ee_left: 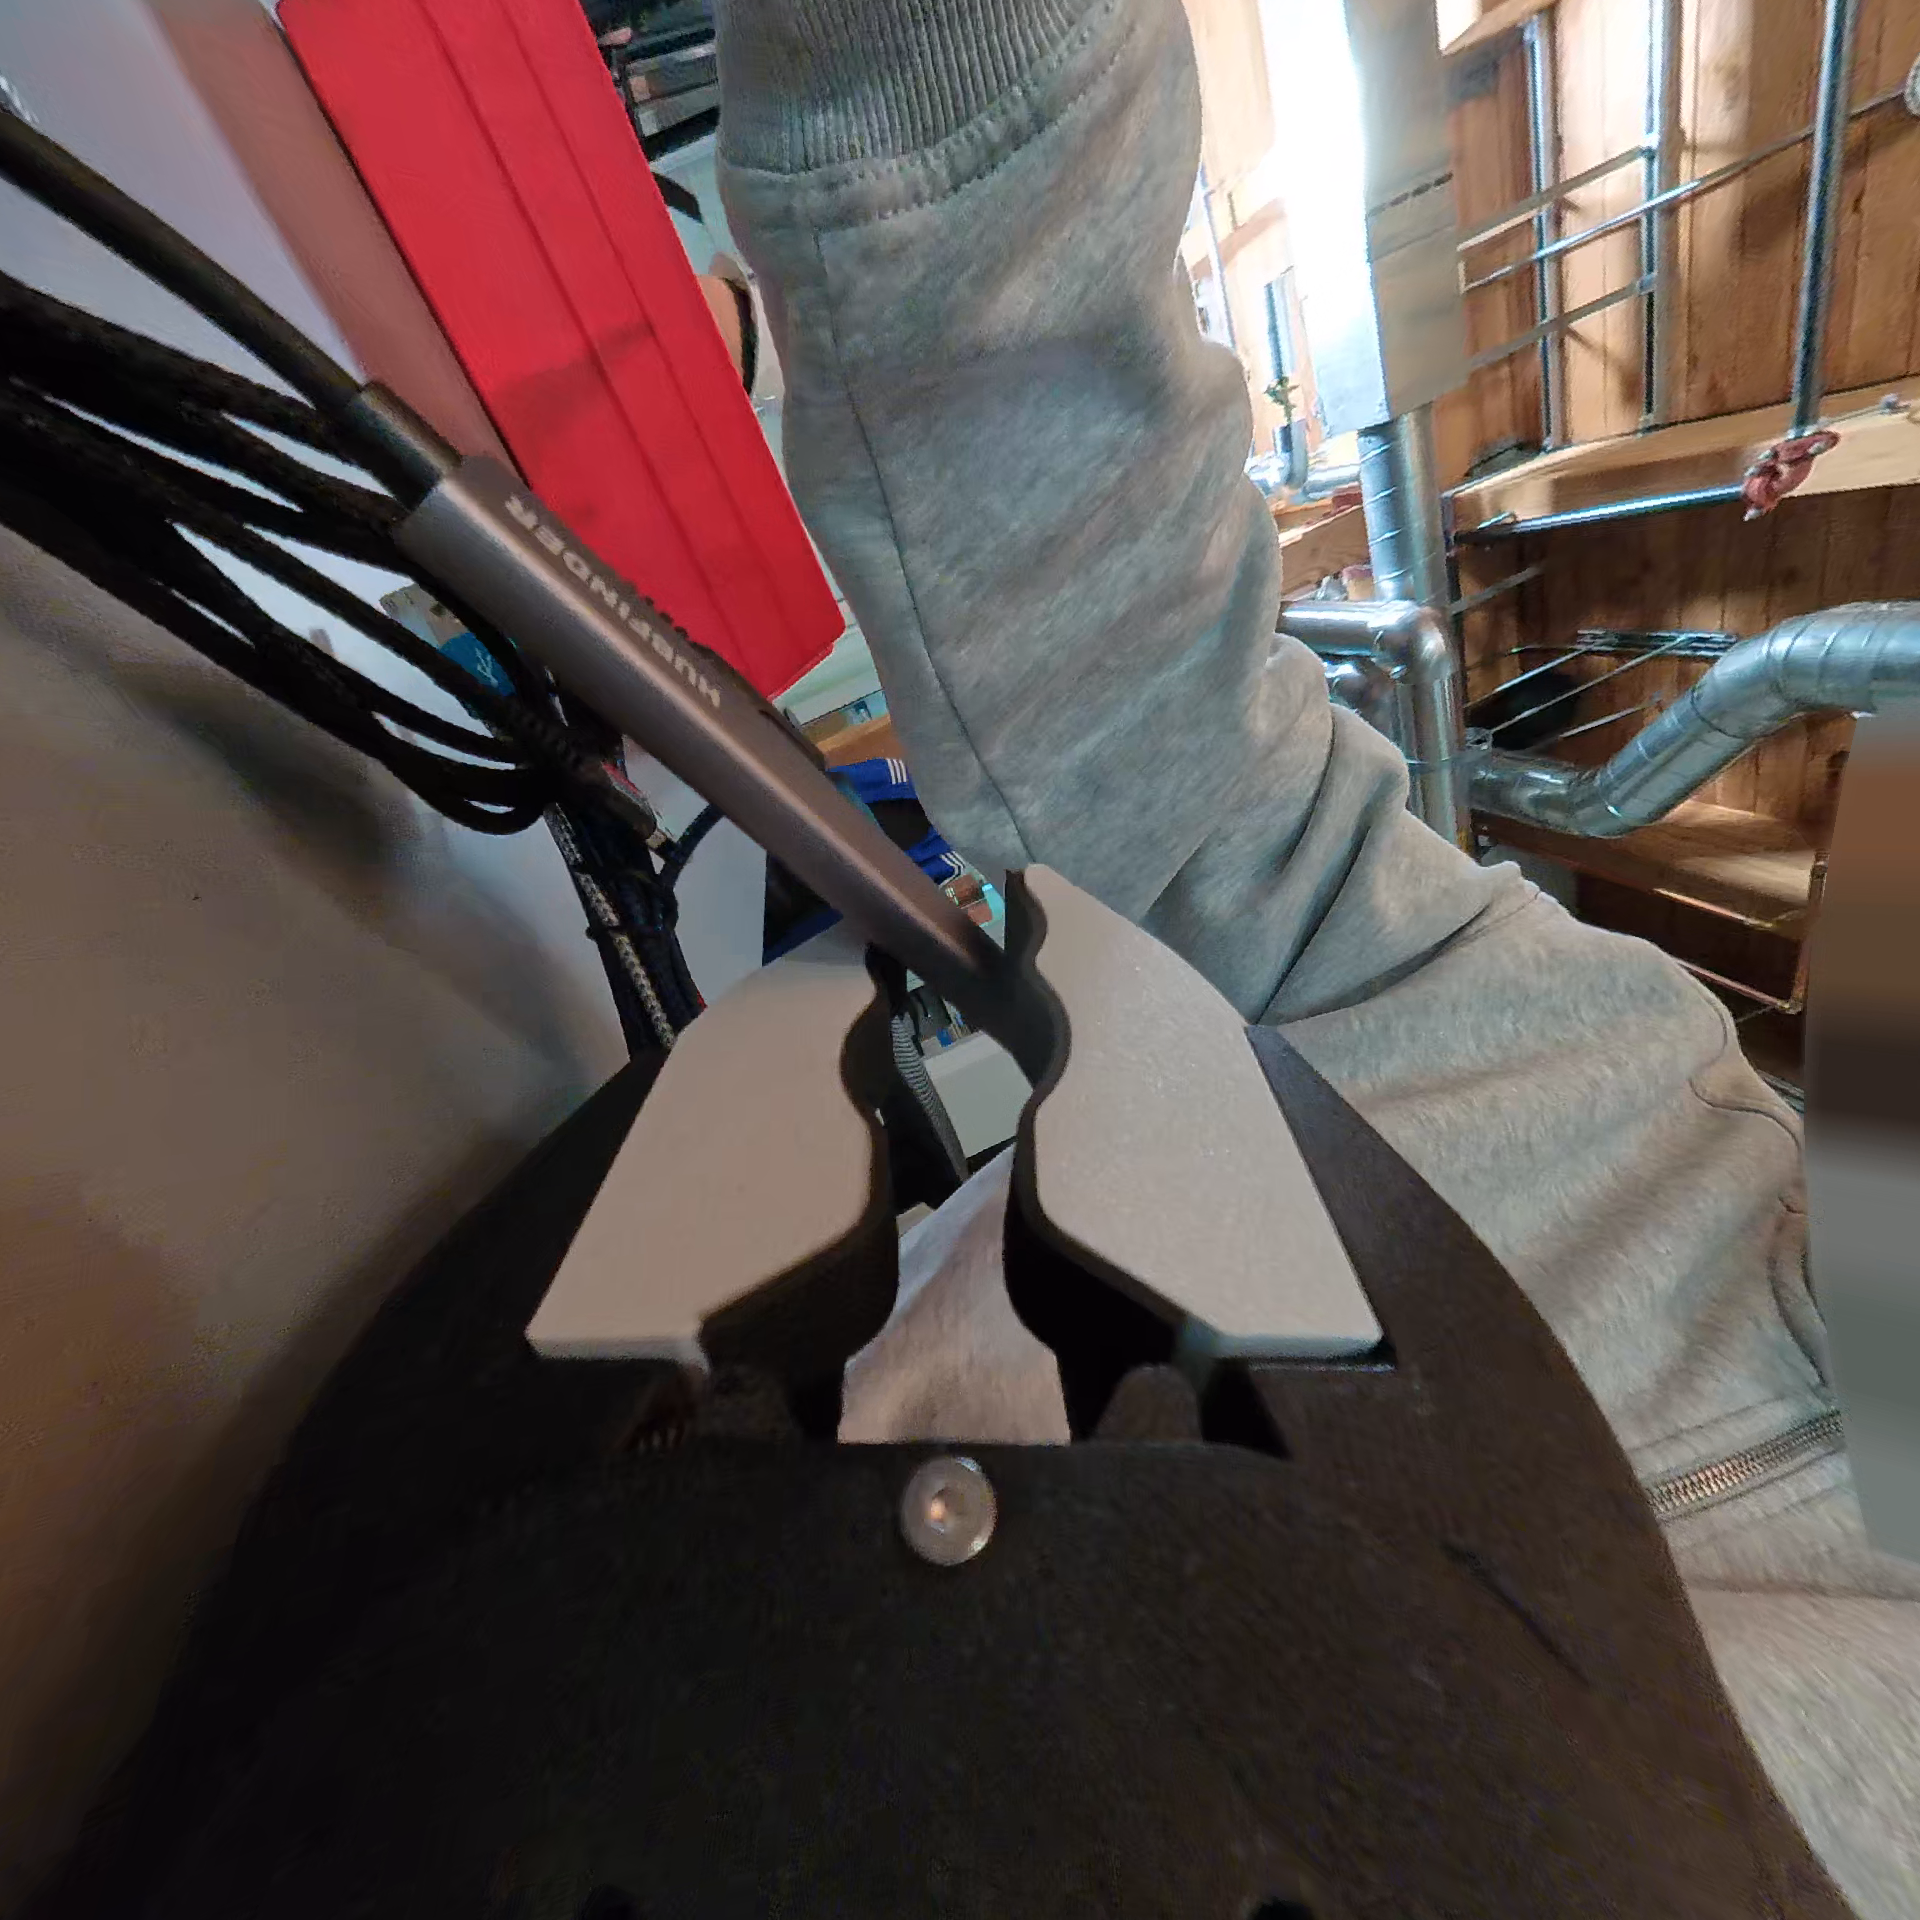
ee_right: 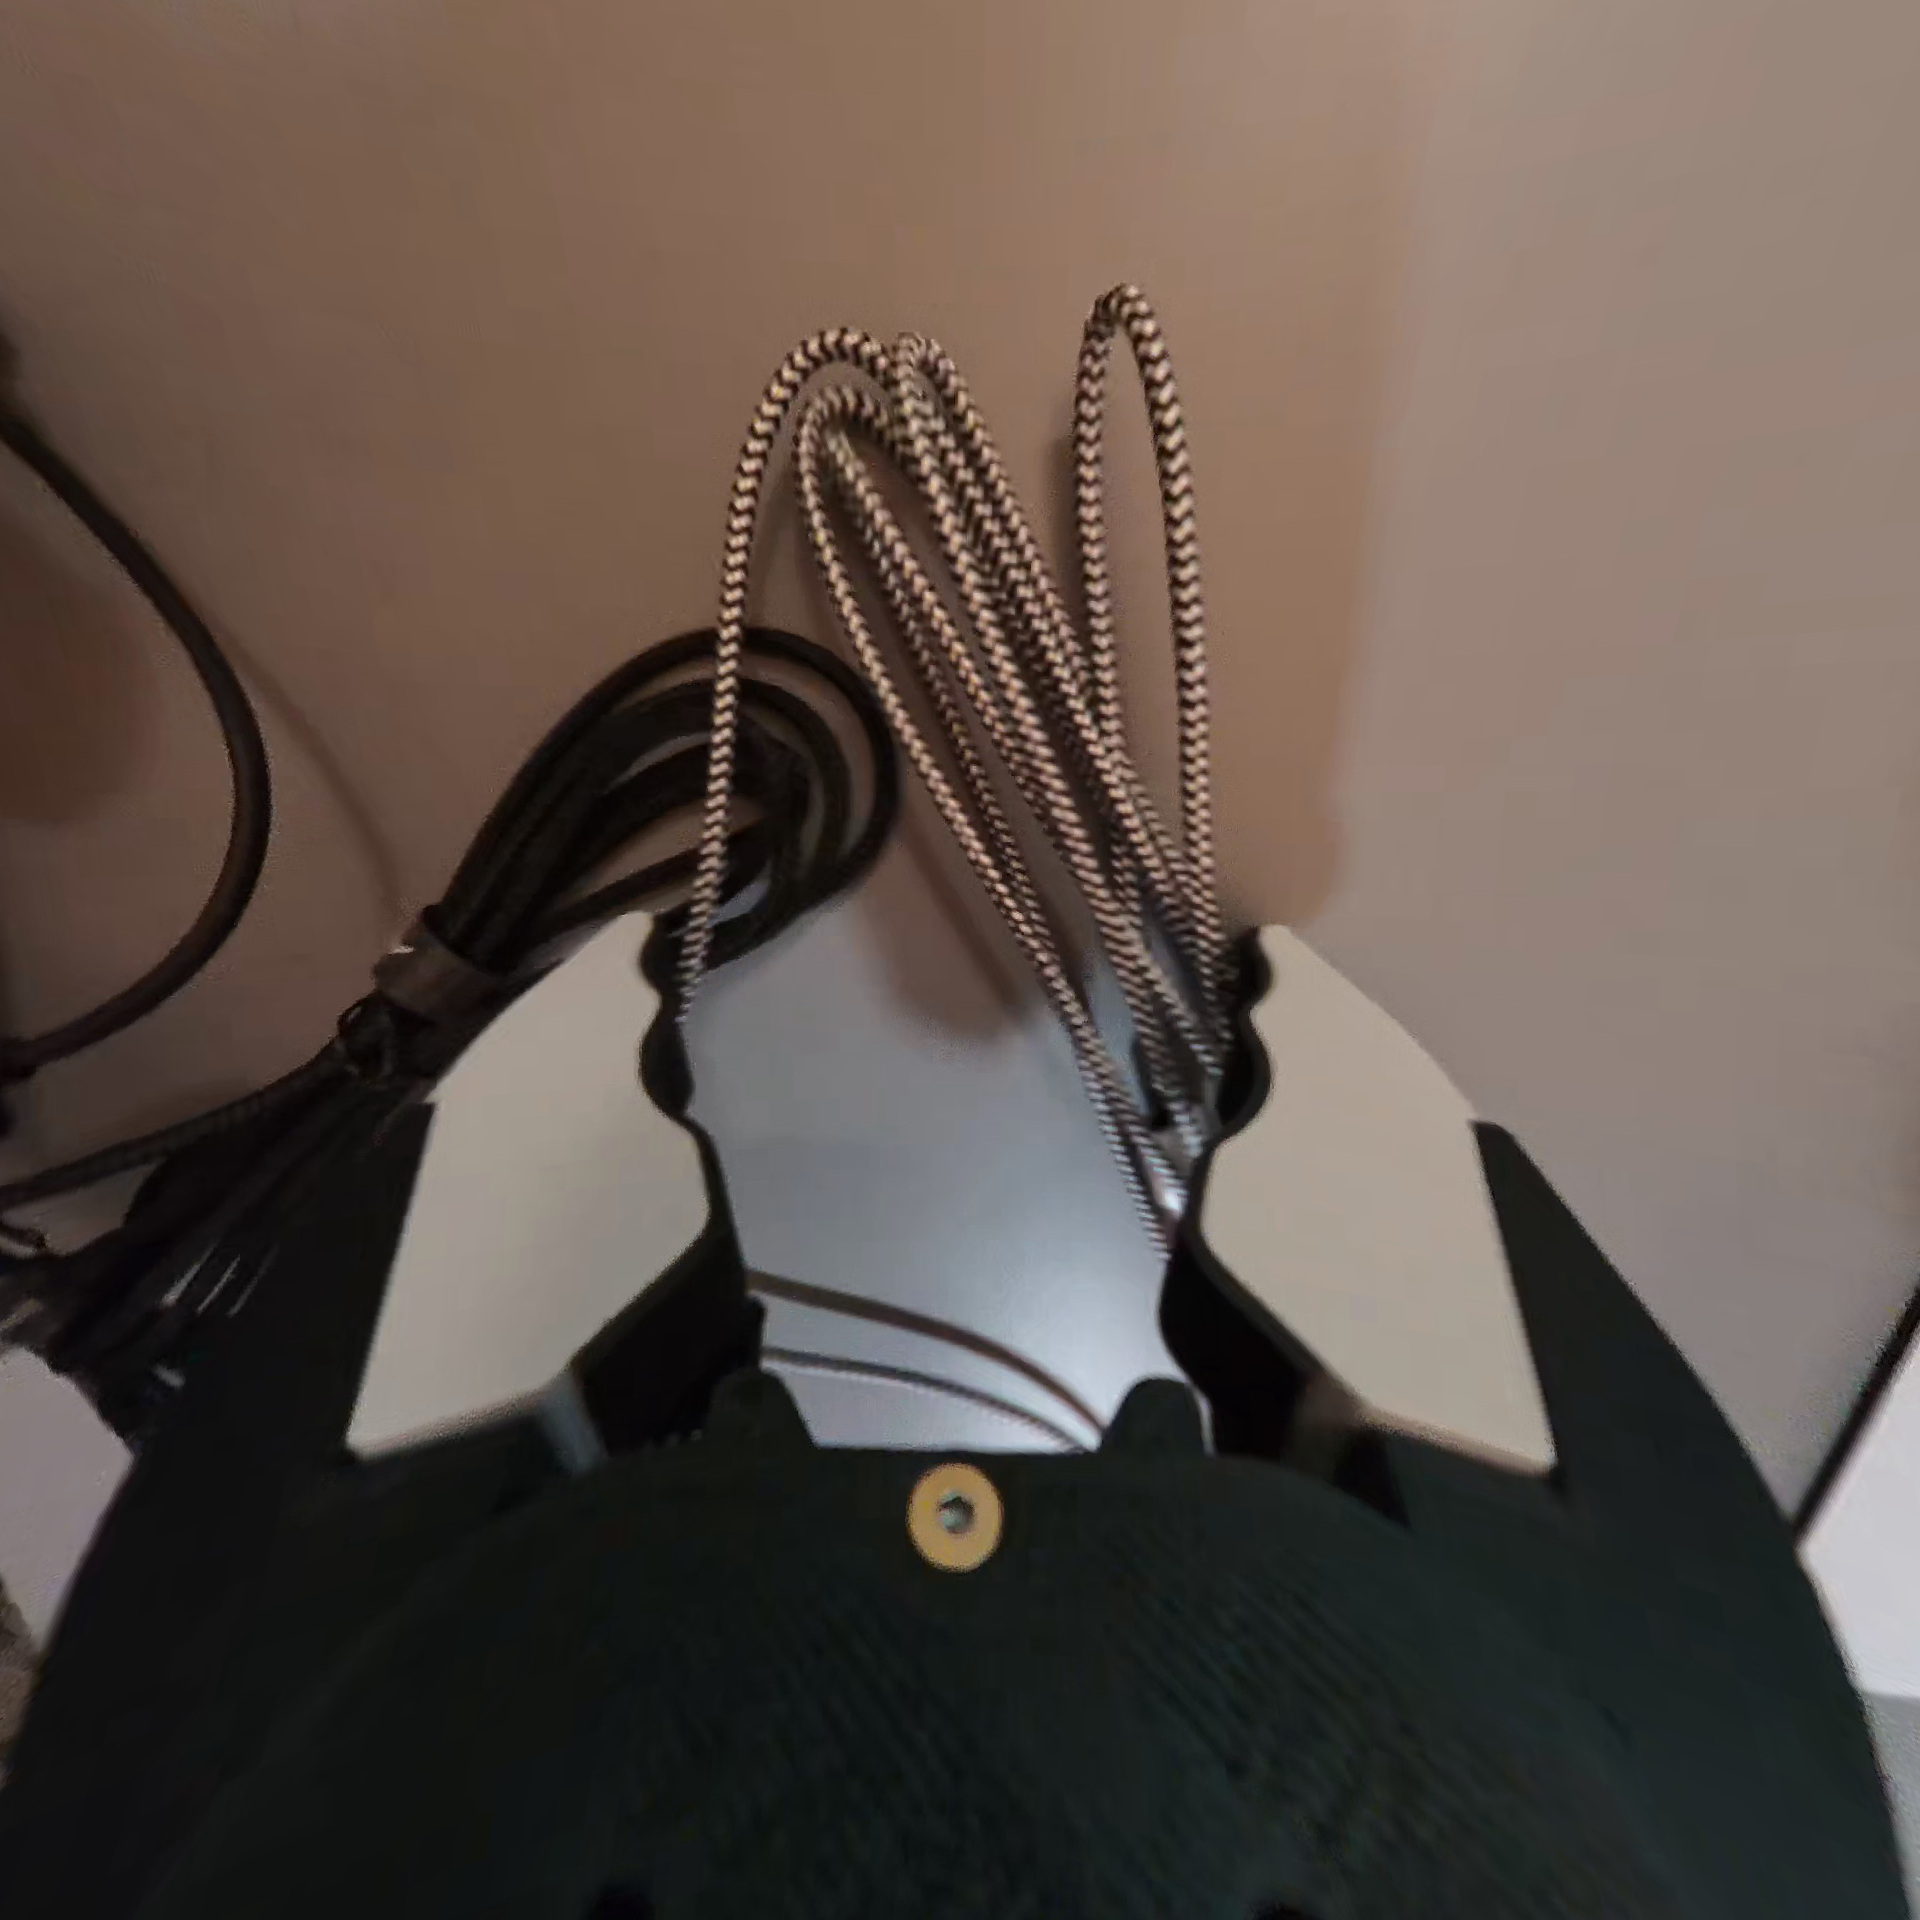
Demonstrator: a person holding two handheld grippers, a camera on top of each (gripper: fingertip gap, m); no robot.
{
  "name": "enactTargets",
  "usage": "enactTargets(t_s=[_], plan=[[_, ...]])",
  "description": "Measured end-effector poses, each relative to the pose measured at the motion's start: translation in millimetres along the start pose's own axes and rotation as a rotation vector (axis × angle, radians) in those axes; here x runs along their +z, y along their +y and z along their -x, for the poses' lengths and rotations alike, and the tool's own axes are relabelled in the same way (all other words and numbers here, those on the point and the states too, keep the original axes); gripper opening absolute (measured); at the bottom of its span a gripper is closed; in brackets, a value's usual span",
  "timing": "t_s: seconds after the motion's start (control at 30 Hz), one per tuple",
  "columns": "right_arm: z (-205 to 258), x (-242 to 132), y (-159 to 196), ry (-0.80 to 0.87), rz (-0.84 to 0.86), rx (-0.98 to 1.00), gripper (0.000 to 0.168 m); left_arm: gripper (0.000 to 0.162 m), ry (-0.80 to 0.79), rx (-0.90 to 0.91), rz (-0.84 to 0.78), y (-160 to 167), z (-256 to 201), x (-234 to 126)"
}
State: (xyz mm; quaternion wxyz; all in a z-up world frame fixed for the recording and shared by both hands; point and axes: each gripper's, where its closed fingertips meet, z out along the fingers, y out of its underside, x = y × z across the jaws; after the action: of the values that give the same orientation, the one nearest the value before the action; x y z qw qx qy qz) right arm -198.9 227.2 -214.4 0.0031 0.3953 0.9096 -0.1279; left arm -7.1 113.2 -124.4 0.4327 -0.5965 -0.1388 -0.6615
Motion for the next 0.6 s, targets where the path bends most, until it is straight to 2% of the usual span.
enactTargets(t_s=[0.13, 0.33, 0.53, 0.6], plan=[[8.9, -8.6, 14.8, -0.067, -0.003, 0.052, 0.052, 0.019, 0.004, -0.013, -0.007, -1.4, 0.5, -0.7], [17.0, -25.7, 22.3, -0.162, -0.128, 0.191, 0.019, 0.019, -0.021, 0.005, 0.019, 2.7, 2.8, 2.6], [9.0, -60.2, 20.1, -0.110, -0.362, 0.386, 0.016, 0.019, 0.001, -0.011, -0.013, -2.2, 0.9, -0.2], [8.5, -67.3, 28.6, -0.089, -0.390, 0.462, 0.016, 0.019, 0.000, -0.006, 0.000, -0.3, 0.7, 1.0]])
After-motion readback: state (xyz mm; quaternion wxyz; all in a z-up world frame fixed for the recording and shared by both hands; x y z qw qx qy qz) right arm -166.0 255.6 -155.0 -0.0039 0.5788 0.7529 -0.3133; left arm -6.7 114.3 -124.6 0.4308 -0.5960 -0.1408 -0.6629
